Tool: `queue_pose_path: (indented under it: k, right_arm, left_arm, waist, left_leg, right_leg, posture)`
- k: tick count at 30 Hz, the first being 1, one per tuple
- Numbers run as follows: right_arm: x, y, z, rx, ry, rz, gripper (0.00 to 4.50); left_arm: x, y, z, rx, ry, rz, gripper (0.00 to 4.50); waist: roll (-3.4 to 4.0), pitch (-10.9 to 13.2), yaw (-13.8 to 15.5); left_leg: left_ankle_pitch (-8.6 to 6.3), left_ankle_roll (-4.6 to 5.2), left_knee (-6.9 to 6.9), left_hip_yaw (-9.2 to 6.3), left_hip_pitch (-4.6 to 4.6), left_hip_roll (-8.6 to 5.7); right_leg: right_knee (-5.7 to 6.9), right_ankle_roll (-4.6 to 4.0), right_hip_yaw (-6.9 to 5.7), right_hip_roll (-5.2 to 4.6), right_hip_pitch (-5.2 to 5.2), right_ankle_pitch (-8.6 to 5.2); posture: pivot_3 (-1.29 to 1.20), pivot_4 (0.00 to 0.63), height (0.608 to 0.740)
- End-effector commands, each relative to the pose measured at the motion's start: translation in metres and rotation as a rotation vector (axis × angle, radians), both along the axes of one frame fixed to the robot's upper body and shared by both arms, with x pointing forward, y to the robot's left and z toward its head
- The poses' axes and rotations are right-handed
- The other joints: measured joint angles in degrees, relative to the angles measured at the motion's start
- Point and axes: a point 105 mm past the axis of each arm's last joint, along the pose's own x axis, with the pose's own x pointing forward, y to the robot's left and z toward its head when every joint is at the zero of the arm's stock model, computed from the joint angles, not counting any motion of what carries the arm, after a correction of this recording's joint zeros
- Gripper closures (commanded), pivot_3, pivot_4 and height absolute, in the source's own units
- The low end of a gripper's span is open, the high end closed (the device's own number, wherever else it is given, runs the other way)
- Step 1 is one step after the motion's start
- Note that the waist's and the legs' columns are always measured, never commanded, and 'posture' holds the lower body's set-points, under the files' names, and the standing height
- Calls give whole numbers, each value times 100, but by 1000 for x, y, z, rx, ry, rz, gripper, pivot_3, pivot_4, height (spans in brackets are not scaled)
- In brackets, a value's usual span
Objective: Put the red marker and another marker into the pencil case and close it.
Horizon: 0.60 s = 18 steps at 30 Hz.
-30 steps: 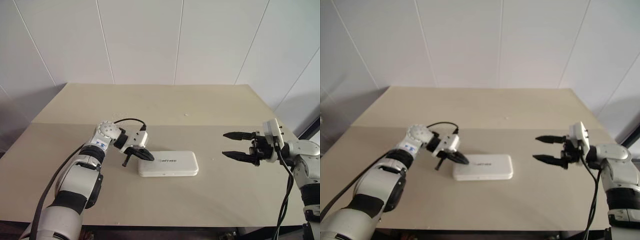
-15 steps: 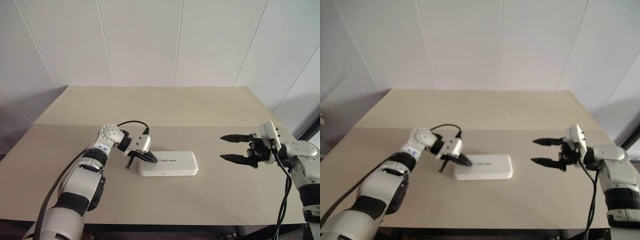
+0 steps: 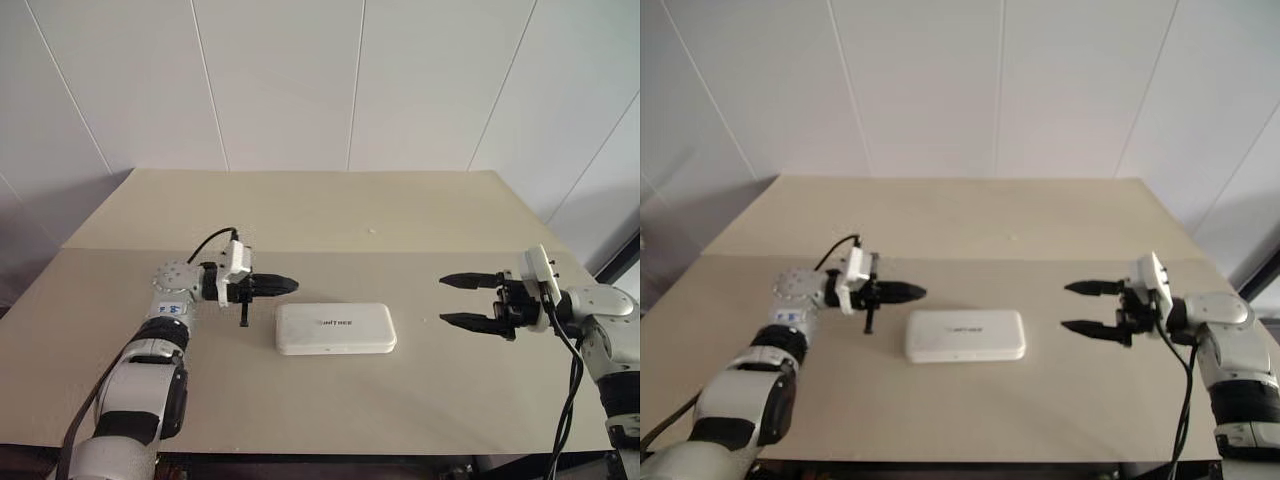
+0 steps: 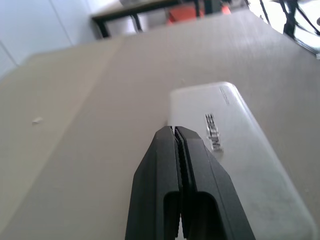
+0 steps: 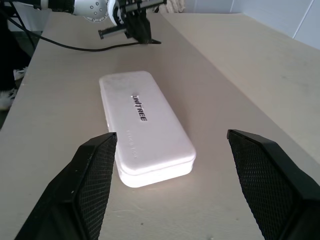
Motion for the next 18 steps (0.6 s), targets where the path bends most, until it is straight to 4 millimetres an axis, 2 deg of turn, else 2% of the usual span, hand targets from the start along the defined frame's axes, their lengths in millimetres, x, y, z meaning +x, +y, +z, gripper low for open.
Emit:
queue_pose_path:
  k: [1, 7, 13, 18]
  right_arm:
    - [-9, -1, 11, 5, -38, 41, 0]
    - [-12, -3, 12, 13, -42, 31, 0]
    - [-8, 1, 13, 28, -56, 27, 0]
    - [-4, 0, 13, 24, -54, 27, 0]
  left_arm:
    - [-23, 13, 5, 18, 12, -124, 3871]
    - [-33, 38, 6, 1, 17, -83, 1983]
    - [-39, 52, 6, 1, 23, -56, 25]
    - [-42, 57, 12, -13, 11, -51, 25]
  waist:
    - [1, 0, -27]
    - [2, 1, -30]
    - [2, 1, -19]
    - [2, 1, -15]
  left_leg:
    - [0, 0, 0, 0, 0, 0]
    - [0, -1, 3, 0, 4, 2]
    - [0, -1, 0, 0, 4, 1]
    - [0, -1, -2, 1, 4, 1]
  right_leg:
    - [2, 0, 1, 0, 0, 0]
    - [8, -2, 0, 1, 0, -1]
    - [4, -4, 0, 1, 1, -1]
    - [0, -4, 0, 0, 1, -1]
  posture:
    - [0, 150, 740]
    - [0, 150, 740]
    - [0, 150, 740]
    - [0, 150, 740]
